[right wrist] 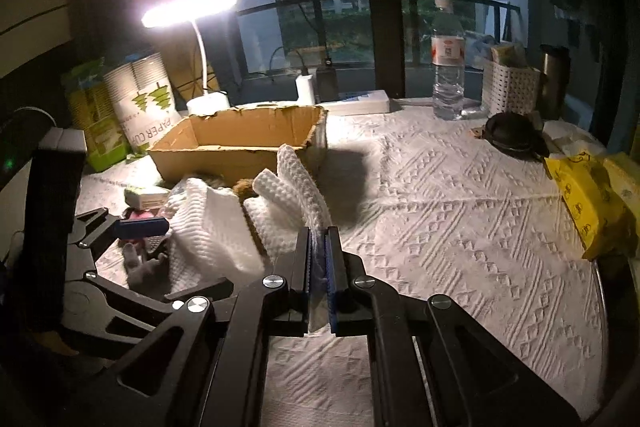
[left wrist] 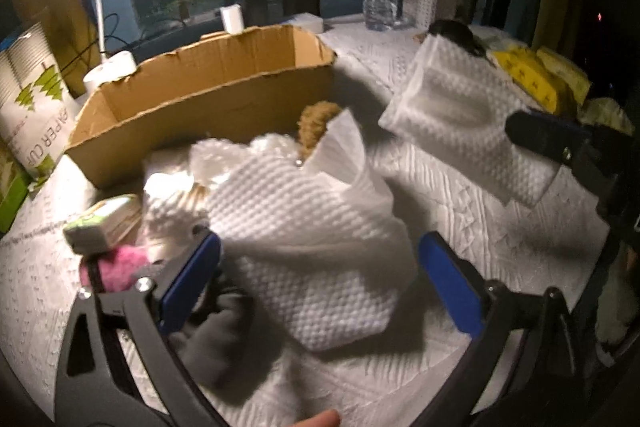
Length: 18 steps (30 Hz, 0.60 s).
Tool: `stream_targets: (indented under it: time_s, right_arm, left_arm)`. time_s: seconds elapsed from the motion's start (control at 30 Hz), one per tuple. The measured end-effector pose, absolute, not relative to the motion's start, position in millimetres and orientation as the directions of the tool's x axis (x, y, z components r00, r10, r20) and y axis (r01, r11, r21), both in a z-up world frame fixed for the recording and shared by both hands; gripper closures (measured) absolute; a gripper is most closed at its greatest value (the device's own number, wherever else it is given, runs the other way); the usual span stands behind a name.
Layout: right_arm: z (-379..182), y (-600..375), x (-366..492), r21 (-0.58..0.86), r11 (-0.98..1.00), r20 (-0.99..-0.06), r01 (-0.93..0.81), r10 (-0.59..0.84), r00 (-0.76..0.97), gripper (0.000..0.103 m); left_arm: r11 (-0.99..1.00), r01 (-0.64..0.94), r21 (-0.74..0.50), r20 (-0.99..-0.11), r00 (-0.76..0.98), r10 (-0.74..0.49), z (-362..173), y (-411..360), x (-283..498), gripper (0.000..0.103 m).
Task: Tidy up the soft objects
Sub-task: 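Grasp the towel with the left tool while the right tool holds it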
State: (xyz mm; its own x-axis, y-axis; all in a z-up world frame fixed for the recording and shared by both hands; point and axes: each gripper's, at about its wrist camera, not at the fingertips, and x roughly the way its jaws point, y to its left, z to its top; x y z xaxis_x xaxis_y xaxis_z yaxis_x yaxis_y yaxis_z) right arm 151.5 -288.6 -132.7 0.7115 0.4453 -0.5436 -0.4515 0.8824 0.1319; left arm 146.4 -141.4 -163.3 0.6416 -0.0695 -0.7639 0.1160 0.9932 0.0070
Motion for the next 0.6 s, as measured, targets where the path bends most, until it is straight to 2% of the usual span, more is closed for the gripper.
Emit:
stream_targets:
  time_s: [0.03,0.1,0.17,0.23,0.3,0.4,0.5,0.6]
  right_arm:
    - [-133.2,-290.6,152.9,0.132,0.884,-0.544,-0.447,0.442,0.713,0.096]
    - [-134.4,-294.0,154.8,0.137,0.887,-0.545,-0.441,0.439,0.714,0.096]
    - [-135.9,-295.2,155.9,0.138,0.889,-0.549,-0.437,0.436,0.713,0.096]
    - [-137.4,-295.2,156.2,0.141,0.890,-0.552,-0.434,0.434,0.712,0.096]
    - [-137.5,-294.2,155.5,0.138,0.890,-0.554,-0.433,0.432,0.711,0.096]
    - [-136.8,-292.9,155.1,0.136,0.891,-0.555,-0.432,0.430,0.712,0.096]
    - [-135.3,-288.0,153.5,0.130,0.891,-0.556,-0.434,0.428,0.712,0.096]
    - [-131.9,-282.4,151.8,0.120,0.891,-0.555,-0.437,0.425,0.715,0.096]
  left_arm:
    - [0.992,0.122,0.010,-0.771,0.633,-0.070,-165.4,-144.1,149.2,0.019]
    - [0.992,0.126,0.013,-0.777,0.626,-0.070,-167.5,-145.6,152.1,0.023]
    - [0.990,0.138,0.009,-0.781,0.619,-0.079,-168.4,-147.0,153.5,0.036]
    - [0.990,0.144,0.002,-0.789,0.608,-0.086,-170.2,-146.3,154.6,0.054]
    - [0.989,0.145,-0.019,-0.791,0.603,-0.104,-169.9,-142.3,152.5,0.065]
    - [0.988,0.148,-0.032,-0.773,0.623,-0.118,-162.4,-137.8,146.9,0.075]
    - [0.987,0.154,-0.051,-0.756,0.639,-0.139,-154.2,-132.4,140.7,0.080]
    - [0.985,0.159,-0.067,-0.740,0.655,-0.156,-144.8,-126.7,134.2,0.080]
